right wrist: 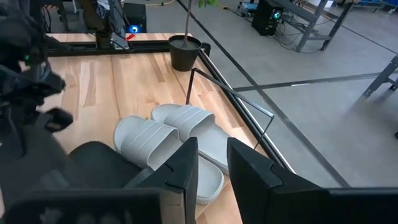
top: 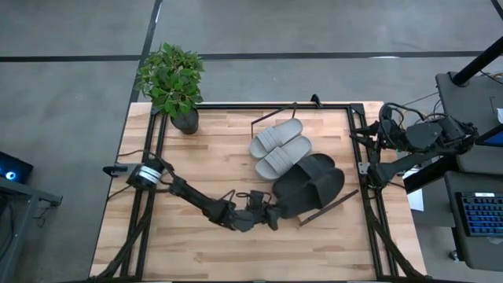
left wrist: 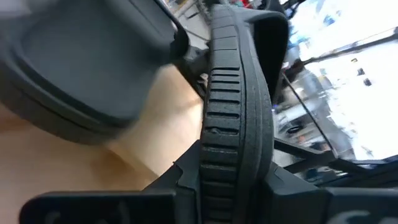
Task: Pick and place slides into the shelf
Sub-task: Put the black slide on the shelf
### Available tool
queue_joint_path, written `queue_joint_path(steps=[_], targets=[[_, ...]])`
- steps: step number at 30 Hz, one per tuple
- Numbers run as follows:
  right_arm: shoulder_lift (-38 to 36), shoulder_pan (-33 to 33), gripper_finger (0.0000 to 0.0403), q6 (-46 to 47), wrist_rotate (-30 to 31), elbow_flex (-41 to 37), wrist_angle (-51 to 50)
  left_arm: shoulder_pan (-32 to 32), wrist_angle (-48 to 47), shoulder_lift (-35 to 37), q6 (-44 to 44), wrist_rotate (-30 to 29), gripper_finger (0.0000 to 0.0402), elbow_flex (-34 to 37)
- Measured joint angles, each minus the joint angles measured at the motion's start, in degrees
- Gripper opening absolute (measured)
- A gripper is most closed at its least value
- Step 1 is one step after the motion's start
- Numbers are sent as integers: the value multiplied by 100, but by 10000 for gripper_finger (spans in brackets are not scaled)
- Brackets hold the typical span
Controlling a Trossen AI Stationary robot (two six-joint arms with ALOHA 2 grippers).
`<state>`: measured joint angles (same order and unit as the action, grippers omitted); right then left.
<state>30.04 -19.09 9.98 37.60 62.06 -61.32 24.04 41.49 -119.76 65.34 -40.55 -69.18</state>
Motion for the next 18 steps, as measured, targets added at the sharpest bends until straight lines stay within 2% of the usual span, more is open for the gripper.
queue_joint_path(steps=[5, 13, 18], targets=[[9, 0, 74, 8, -2, -7, 2, -3, 644, -751, 164, 241, 49, -355], [4, 0, 70, 17, -2, -26, -20, -42, 776, -767, 207, 168, 49, -338], [7, 0, 77, 7, -1, -26, -16, -71, 396, -761, 872, 148, 49, -366]])
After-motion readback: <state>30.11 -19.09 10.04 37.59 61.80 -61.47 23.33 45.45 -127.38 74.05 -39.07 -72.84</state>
